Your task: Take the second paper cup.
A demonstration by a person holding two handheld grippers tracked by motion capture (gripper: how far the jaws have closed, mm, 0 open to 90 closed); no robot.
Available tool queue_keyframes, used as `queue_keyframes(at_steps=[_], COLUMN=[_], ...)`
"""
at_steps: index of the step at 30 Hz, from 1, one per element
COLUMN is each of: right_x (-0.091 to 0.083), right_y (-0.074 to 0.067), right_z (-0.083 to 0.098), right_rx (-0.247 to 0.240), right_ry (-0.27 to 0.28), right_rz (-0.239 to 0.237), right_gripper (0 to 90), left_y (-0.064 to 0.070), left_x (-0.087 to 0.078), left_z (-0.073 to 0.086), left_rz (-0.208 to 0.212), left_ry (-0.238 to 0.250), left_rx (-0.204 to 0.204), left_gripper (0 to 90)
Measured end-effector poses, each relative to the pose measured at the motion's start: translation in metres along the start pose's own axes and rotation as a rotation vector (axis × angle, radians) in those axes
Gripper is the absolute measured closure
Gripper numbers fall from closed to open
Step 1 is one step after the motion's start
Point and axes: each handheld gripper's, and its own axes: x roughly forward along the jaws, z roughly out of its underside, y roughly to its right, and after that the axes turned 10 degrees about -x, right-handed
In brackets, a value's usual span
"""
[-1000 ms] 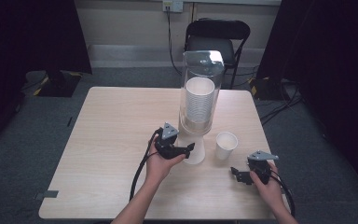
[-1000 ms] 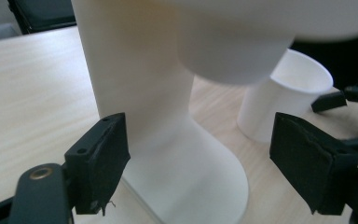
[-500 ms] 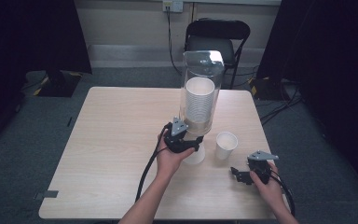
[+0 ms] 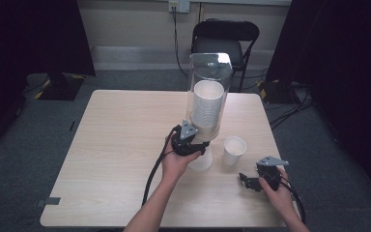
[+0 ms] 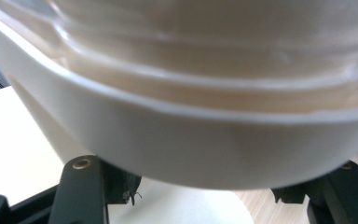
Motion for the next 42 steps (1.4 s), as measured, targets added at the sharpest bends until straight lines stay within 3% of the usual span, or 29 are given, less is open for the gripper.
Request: queue_keyframes(at_steps=[11,14,17,25,29,40,42], right_x=[0.0,0.0,0.0,0.0,0.0,0.0,0.0], right_y=[0.0,0.0,0.0,0.0,0.0,0.0,0.0], right_z=[0.0,0.0,0.0,0.0,0.0,0.0,0.0], right_rx=[0.0,-0.002,-0.003,-0.003,-0.004,-0.001,-0.003], right_ry=[0.0,0.001,0.002,0.002,0.002,0.0,0.001], right_rz=[0.001,0.001,0.001,0.002,0.002,0.002,0.0], right_gripper=[13.1,13.2,13.1,13.1,13.1,13.0,12.9], left_y=[-0.006,-0.006,-0.005,-0.002,-0.001,0.003,0.004], left_x=[-0.017,-0.018,-0.015,-0.015,-0.014,-0.015,-0.015], left_z=[-0.002,0.002,0.011,0.013,0.016,0.011,0.008], left_rz=[0.026,0.024,0.043,-0.006,-0.009,-0.03,-0.046], left_ry=[-0.065,-0.044,0.011,-0.017,0.001,-0.025,-0.024], left_rx=[0.017,0.02,-0.019,0.031,0.018,-0.019,-0.017], left_gripper=[37.8,37.9,38.0,38.4,38.4,37.4,32.8])
